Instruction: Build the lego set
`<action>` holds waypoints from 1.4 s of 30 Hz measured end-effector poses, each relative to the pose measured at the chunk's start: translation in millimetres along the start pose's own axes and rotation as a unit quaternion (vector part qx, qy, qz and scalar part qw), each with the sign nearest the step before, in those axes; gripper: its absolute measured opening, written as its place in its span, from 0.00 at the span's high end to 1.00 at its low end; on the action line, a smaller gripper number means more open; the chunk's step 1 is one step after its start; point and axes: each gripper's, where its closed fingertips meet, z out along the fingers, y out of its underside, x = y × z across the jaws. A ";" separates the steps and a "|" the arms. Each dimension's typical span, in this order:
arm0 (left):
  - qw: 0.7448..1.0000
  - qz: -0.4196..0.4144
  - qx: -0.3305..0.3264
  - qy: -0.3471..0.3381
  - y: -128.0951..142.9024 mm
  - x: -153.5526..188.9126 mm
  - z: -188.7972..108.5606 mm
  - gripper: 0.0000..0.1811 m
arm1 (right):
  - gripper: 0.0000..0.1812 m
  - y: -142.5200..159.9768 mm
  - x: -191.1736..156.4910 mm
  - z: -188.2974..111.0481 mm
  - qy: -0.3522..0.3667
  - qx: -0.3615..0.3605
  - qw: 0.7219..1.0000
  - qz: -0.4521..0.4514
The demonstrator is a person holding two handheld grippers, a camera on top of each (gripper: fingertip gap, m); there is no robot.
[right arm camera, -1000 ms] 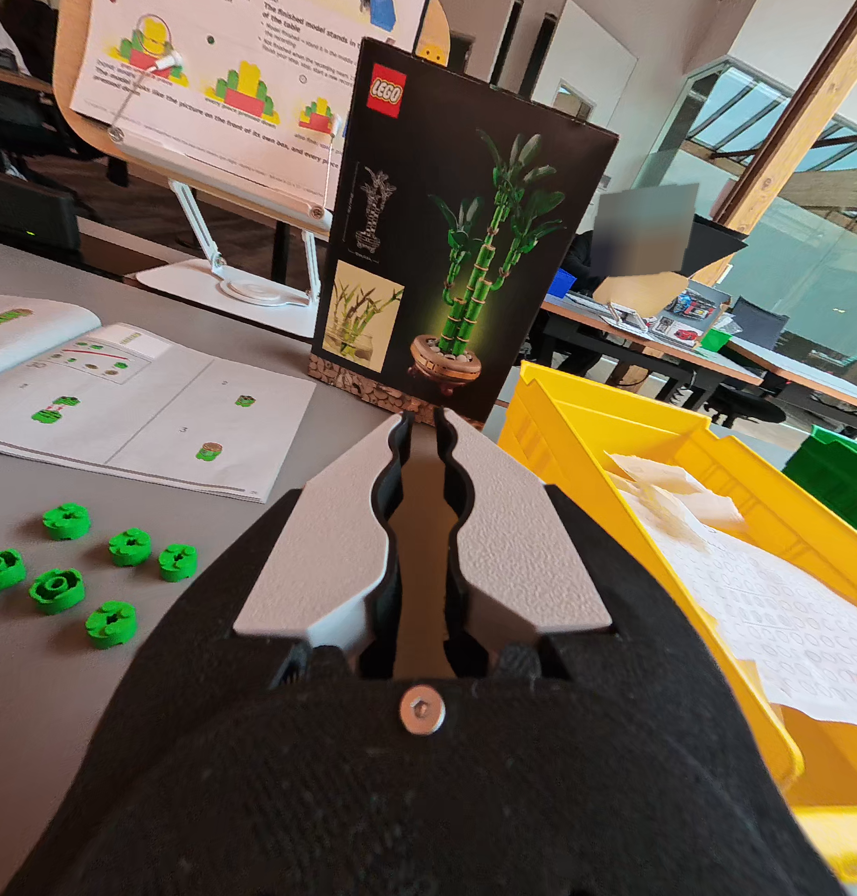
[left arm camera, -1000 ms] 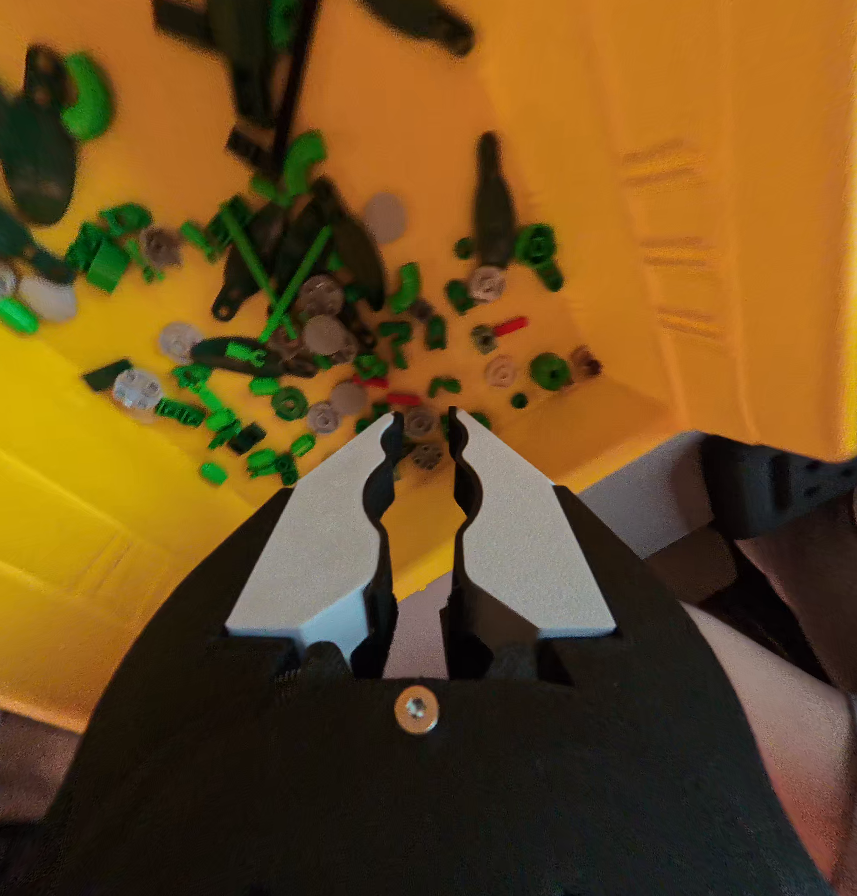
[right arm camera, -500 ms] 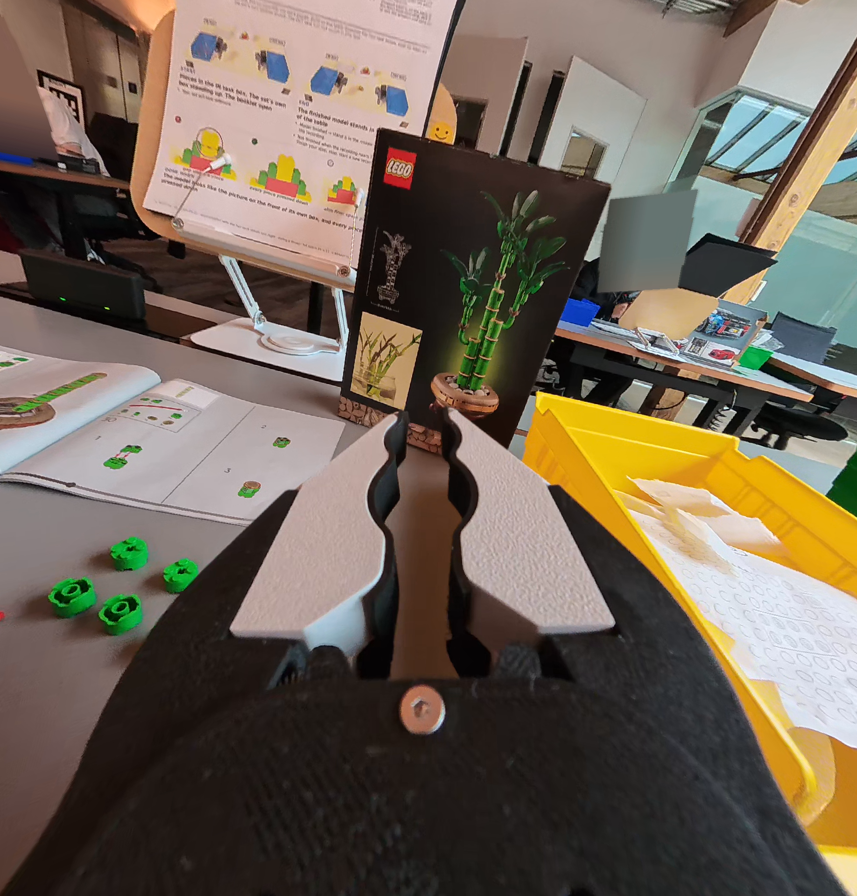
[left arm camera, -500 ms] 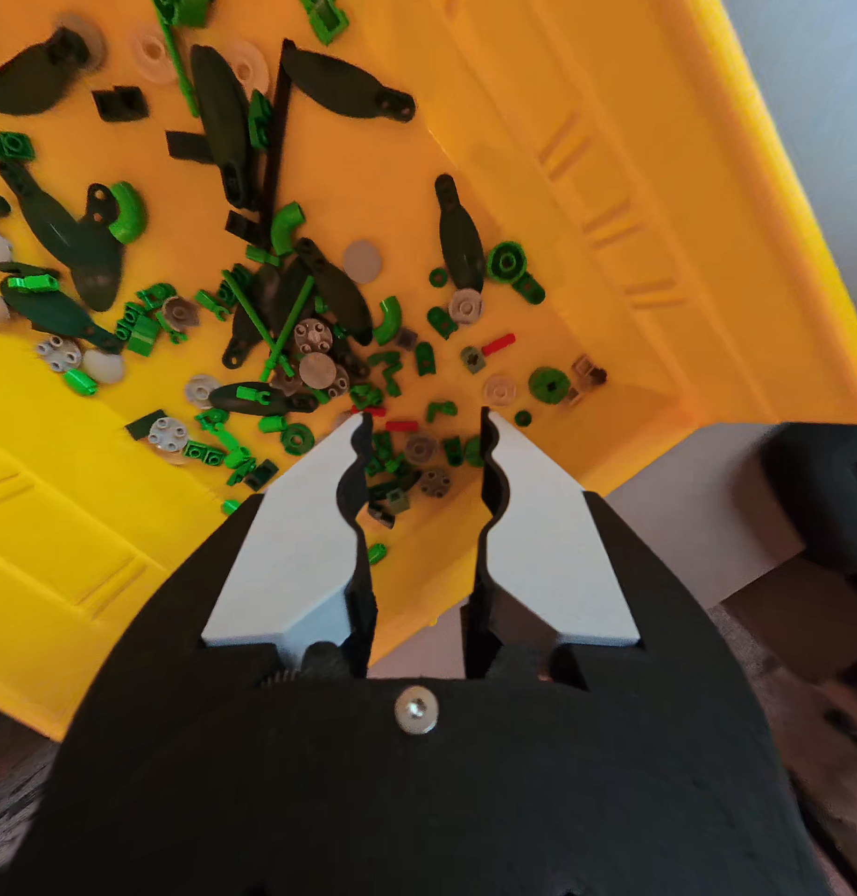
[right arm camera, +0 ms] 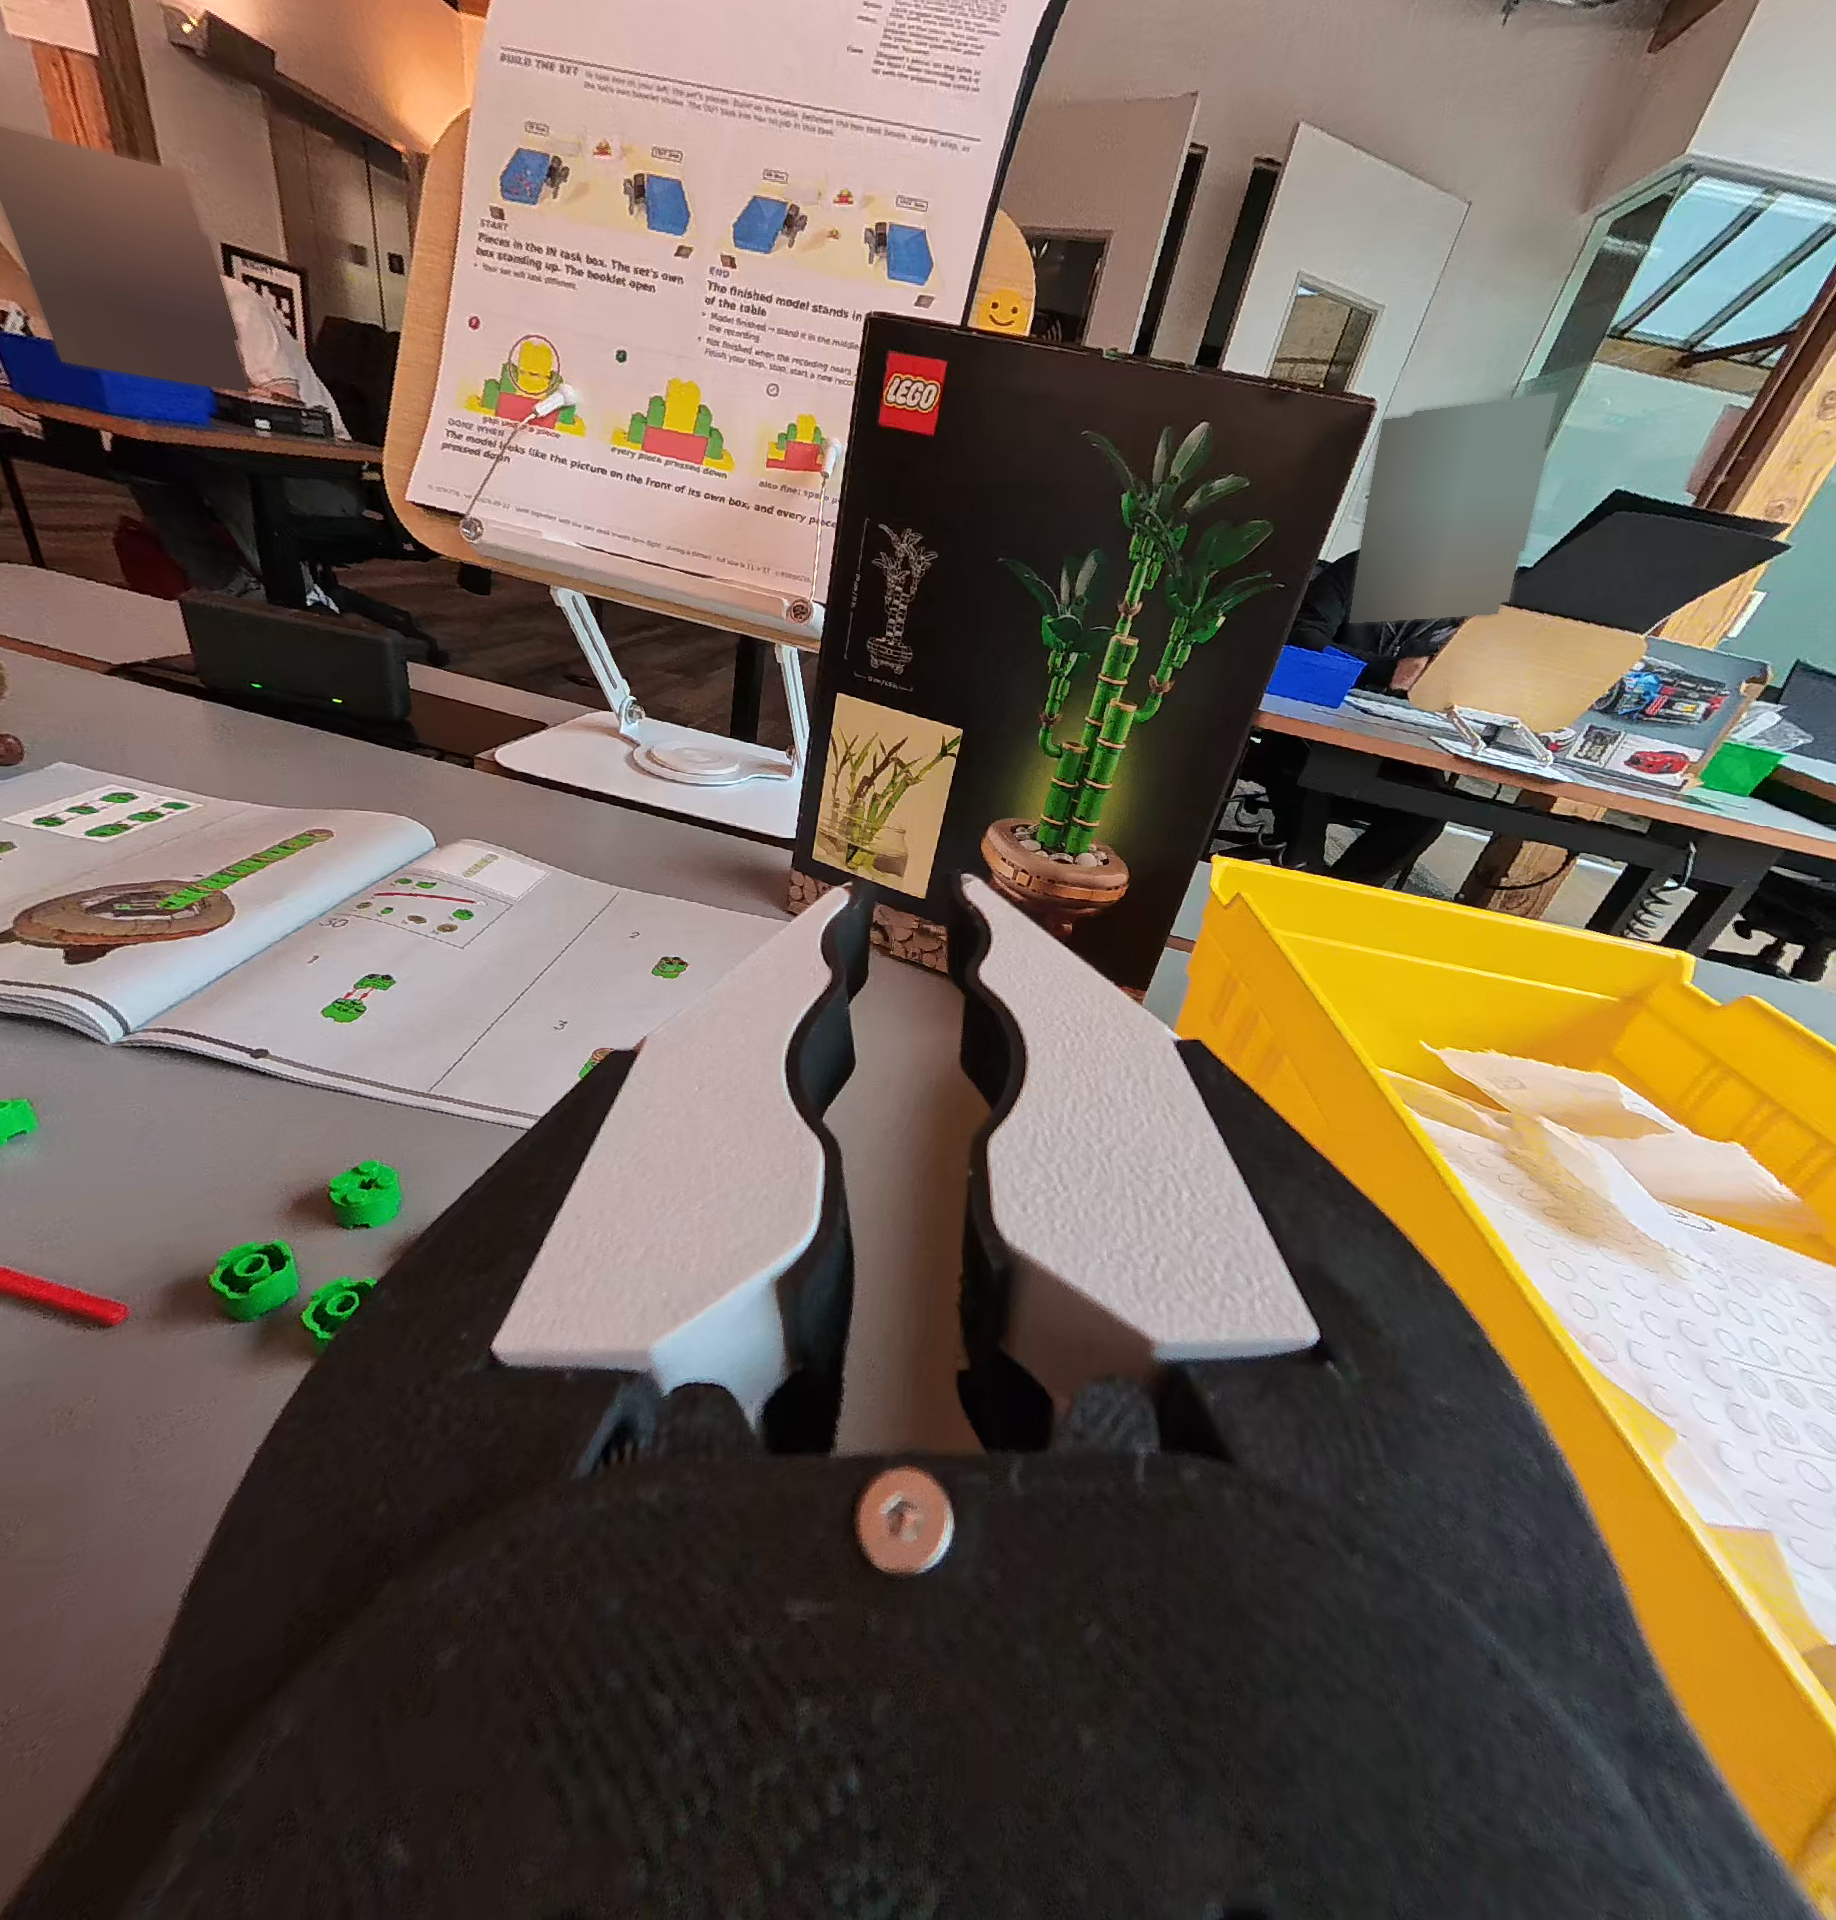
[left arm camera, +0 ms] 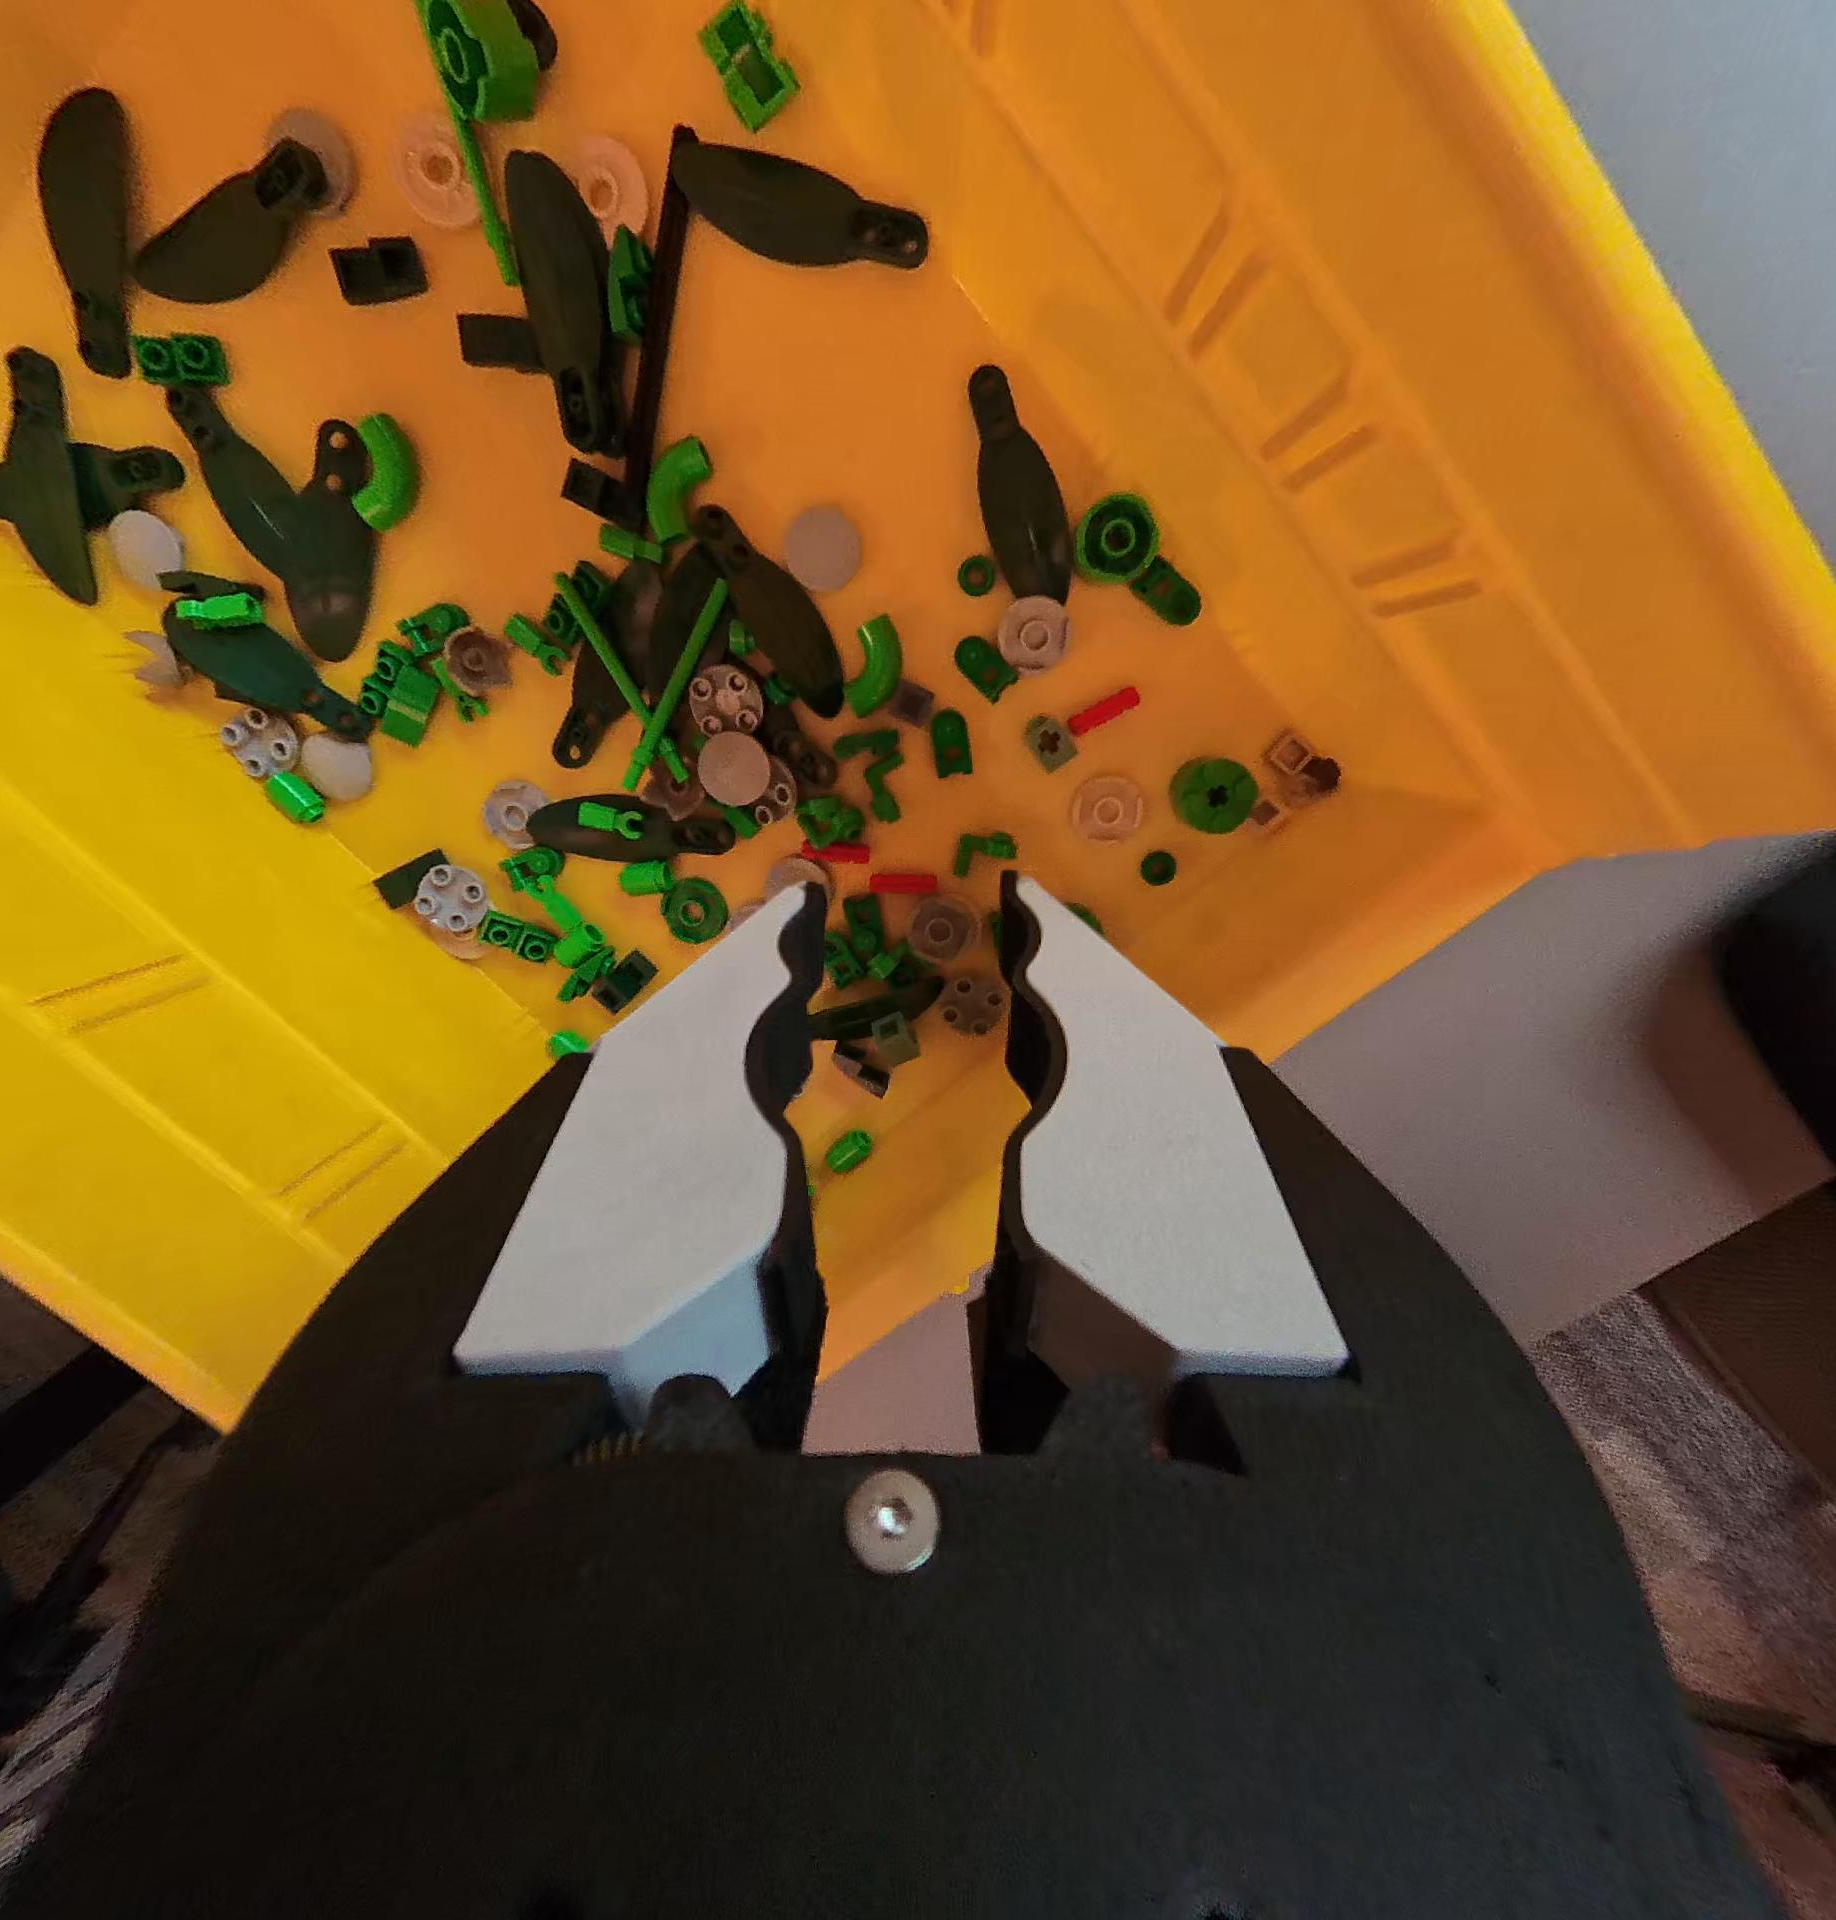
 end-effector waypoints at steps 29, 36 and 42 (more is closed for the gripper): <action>0.988 0.146 -0.010 0.042 18.4 3.4 17.2 0.86 | 0.93 2.8 -1.7 1.5 -0.017 0.003 0.999 0.046; 0.980 0.179 -0.058 0.068 24.9 4.6 24.2 0.89 | 0.93 8.2 -6.3 4.8 -0.027 -0.011 0.999 0.044; 0.977 0.191 -0.063 0.066 23.6 1.1 25.6 0.92 | 0.93 11.1 -10.6 6.7 -0.035 -0.019 0.998 0.038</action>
